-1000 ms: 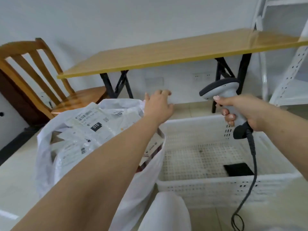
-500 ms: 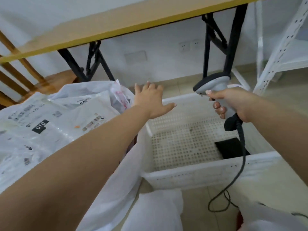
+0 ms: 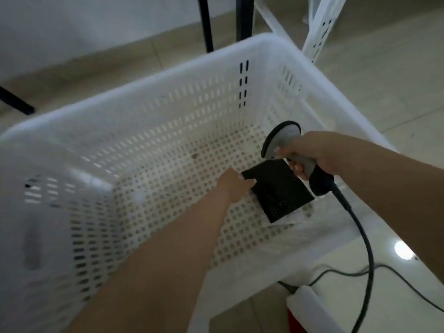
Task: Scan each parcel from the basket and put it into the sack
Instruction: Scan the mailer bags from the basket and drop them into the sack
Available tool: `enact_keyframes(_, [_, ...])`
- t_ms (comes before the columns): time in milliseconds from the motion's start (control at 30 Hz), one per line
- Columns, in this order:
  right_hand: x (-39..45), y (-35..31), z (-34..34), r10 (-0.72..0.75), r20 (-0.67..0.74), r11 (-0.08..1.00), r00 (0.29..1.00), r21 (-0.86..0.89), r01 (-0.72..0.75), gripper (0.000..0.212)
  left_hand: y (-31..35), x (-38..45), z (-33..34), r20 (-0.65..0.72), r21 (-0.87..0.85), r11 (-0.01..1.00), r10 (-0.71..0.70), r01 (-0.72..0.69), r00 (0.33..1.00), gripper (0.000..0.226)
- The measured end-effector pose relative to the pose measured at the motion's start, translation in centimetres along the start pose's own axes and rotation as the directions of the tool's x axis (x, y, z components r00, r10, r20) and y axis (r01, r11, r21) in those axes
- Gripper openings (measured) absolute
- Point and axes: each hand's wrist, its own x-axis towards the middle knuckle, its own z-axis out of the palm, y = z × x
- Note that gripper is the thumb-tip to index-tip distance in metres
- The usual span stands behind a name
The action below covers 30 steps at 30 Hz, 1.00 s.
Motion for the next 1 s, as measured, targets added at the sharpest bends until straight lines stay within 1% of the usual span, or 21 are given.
enact_keyframes(33, [1.4, 0.2, -0.2, -0.008, 0.007, 1.0, 1.0, 0.01, 0.008, 0.03, -0.8, 2.0, 1.6, 0.032, -0.101, 0.991, -0.089, 0.092, 0.996, 0.03])
enact_keyframes(67, [2.6, 0.5, -0.5, -0.016, 0.008, 1.0, 1.0, 0.027, 0.015, 0.03, -1.4, 3.7, 3.3, 0.068, -0.202, 0.963, -0.169, 0.179, 0.983, 0.023])
enact_keyframes(133, [4.3, 1.1, -1.1, -0.014, 0.011, 0.999, 1.0, 0.037, 0.013, 0.03, -2.2, 6.2, 6.3, 0.143, -0.32, 0.896, -0.276, 0.309, 0.95, 0.023])
enact_keyframes(167, [5.0, 1.5, -1.3, -0.004, 0.016, 0.999, 1.0, 0.036, 0.004, 0.031, -2.3, 7.1, 7.4, 0.177, -0.34, 0.874, -0.302, 0.347, 0.937, 0.028])
enact_keyframes(200, [5.4, 1.8, -1.5, -0.001, 0.022, 0.999, 1.0, 0.037, 0.001, 0.031, -2.2, 7.8, 8.2, 0.197, -0.358, 0.857, -0.319, 0.37, 0.927, 0.039])
enact_keyframes(267, [5.9, 2.1, -1.8, -0.032, 0.03, 0.997, 0.999, 0.067, 0.03, 0.031, -2.2, 9.5, 9.3, 0.177, -0.384, 0.837, -0.347, 0.39, 0.921, 0.068])
enact_keyframes(300, [6.0, 2.2, -1.8, -0.063, 0.028, 0.994, 0.998, 0.091, 0.06, 0.03, -2.1, 10.1, 9.8, 0.154, -0.399, 0.835, -0.346, 0.379, 0.925, 0.072])
enact_keyframes(367, [6.1, 2.4, -2.0, -0.121, 0.028, 0.981, 0.992, 0.159, 0.115, 0.029, -2.1, 11.2, 10.7, 0.093, -0.425, 0.848, -0.308, 0.317, 0.947, 0.066])
enact_keyframes(433, [6.2, 2.4, -2.1, -0.159, 0.023, 0.967, 0.987, 0.203, 0.152, 0.03, -1.9, 11.3, 11.2, 0.081, -0.448, 0.854, -0.255, 0.264, 0.964, 0.054])
enact_keyframes(500, [6.2, 2.1, -2.2, -0.156, 0.009, 0.968, 0.988, 0.199, 0.151, 0.029, -2.1, 11.0, 10.6, 0.071, -0.467, 0.852, -0.232, 0.238, 0.97, 0.038])
enact_keyframes(567, [5.6, 1.3, -2.3, -0.088, 0.008, 0.99, 0.996, 0.114, 0.087, 0.028, -2.6, 9.9, 8.6, 0.021, -0.495, 0.844, -0.226, 0.206, 0.974, 0.032])
enact_keyframes(633, [4.1, 0.1, -2.4, -0.024, 0.01, 0.999, 1.0, 0.04, 0.023, 0.027, -3.3, 8.6, 6.2, -0.053, -0.501, 0.854, -0.193, 0.14, 0.98, 0.037])
enact_keyframes(667, [3.2, -0.5, -2.4, -0.024, 0.008, 0.999, 1.0, 0.039, 0.024, 0.026, -3.4, 7.5, 4.8, -0.055, -0.489, 0.863, -0.172, 0.124, 0.983, 0.04])
enact_keyframes(767, [-0.4, -1.9, -1.4, -0.079, 0.002, 0.994, 0.997, 0.069, 0.079, 0.024, -4.7, 3.7, 0.6, -0.102, -0.432, 0.895, -0.17, 0.111, 0.98, 0.045])
enact_keyframes(833, [-3.2, -2.6, -0.1, -0.117, 0.03, 0.992, 0.993, 0.061, 0.115, 0.019, -5.9, 0.8, -2.8, -0.202, -0.401, 0.912, -0.18, 0.086, 0.963, 0.043])
enact_keyframes(867, [-4.6, -2.9, 0.5, -0.137, 0.044, 0.989, 0.99, 0.056, 0.134, 0.021, -6.6, -0.5, -4.3, -0.262, -0.375, 0.924, -0.177, 0.069, 0.949, 0.043])
enact_keyframes(933, [-7.5, -3.4, 1.8, -0.178, 0.053, 0.982, 0.983, 0.073, 0.174, 0.024, -7.2, -3.6, -7.2, -0.355, -0.351, 0.936, -0.122, -0.011, 0.927, 0.04])
enact_keyframes(1000, [-10.7, -3.7, 2.9, -0.212, 0.056, 0.975, 0.976, 0.082, 0.208, 0.027, -6.9, -6.9, -9.4, -0.398, -0.407, 0.908, -0.074, -0.104, 0.914, 0.034])
